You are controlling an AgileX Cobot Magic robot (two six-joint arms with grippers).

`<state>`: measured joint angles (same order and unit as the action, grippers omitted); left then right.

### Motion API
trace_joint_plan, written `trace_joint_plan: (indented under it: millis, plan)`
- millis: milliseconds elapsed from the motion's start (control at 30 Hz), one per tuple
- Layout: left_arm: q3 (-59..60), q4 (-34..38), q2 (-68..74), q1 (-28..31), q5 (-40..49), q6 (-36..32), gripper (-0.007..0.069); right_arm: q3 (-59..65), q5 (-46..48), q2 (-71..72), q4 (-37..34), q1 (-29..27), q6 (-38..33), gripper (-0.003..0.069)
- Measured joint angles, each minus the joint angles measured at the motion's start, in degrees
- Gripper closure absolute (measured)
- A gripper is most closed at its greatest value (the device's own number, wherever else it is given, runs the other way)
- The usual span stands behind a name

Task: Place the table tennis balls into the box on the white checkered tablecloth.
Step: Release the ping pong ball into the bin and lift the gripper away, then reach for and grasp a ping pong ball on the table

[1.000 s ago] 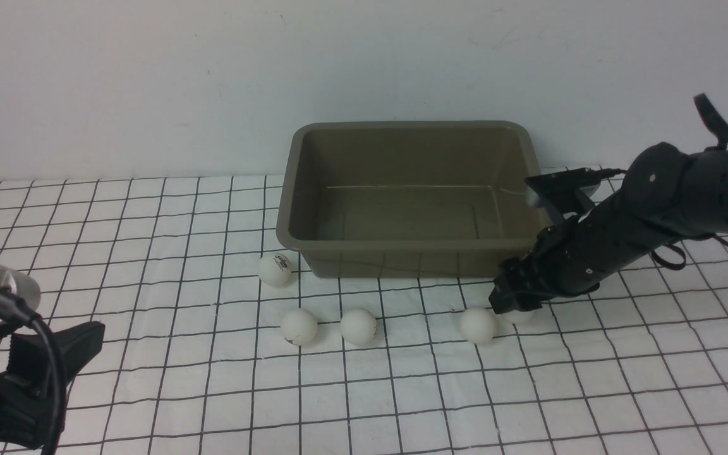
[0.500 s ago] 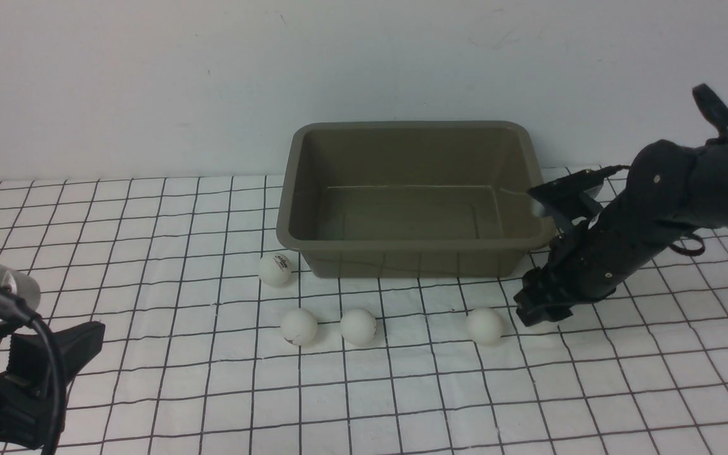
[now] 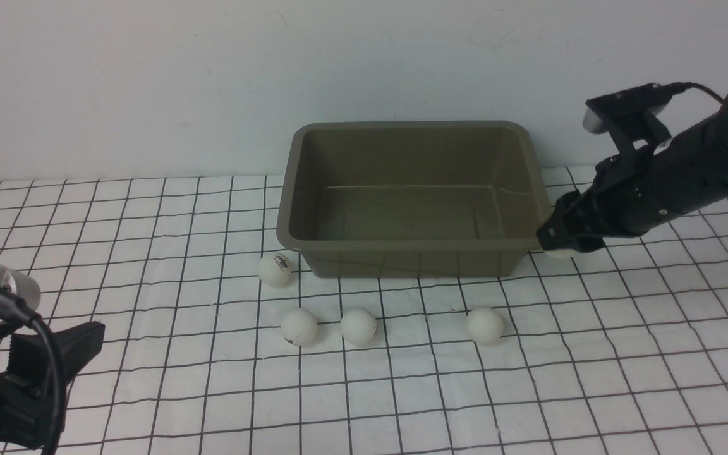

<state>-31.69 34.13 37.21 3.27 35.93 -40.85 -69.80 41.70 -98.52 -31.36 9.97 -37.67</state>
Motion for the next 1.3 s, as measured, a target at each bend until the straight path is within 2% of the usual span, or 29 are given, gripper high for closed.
trace_joint_plan:
  millis: [100,200,333,633,700,867,933,1100,1300]
  plan:
    - [0.00,0.00,0.00,0.00,0.00,0.00,0.0143,-0.58,-1.95,-1.21,-9.83,0.00,-8.04,0.0308]
    - [0.00,0.00,0.00,0.00,0.00,0.00,0.0143,-3.36,-1.56,-3.36,-14.49,0.00,-12.32,0.0308]
    - [0.00,0.00,0.00,0.00,0.30,0.00,0.0143,-9.53,0.27,-6.85,-16.42,0.00,-14.05,0.0308]
    - [0.00,0.00,0.00,0.00,1.33,0.00,0.0143,-18.95,1.74,-13.62,-13.38,0.00,-14.93,0.0293]
    - [0.00,0.00,0.00,0.00,1.33,0.00,0.0143,-19.02,1.77,-13.94,-13.33,0.00,-15.29,0.0267]
    - [0.00,0.00,0.00,0.00,1.33,0.00,0.0143,-19.07,2.20,-14.41,-13.25,0.00,-16.11,0.0097]
    - [0.00,0.00,0.00,0.00,1.33,0.00,0.0143,-19.27,2.20,-14.00,-12.91,0.00,-16.93,0.0076]
    - [0.00,-0.12,0.00,0.00,1.33,0.00,0.0143,-19.31,1.78,-8.31,-10.45,-0.84,-16.52,0.0095]
    - [0.00,-0.16,0.00,0.00,1.33,0.00,0.0143,-19.45,6.14,5.34,-0.71,-3.39,-6.56,0.0131]
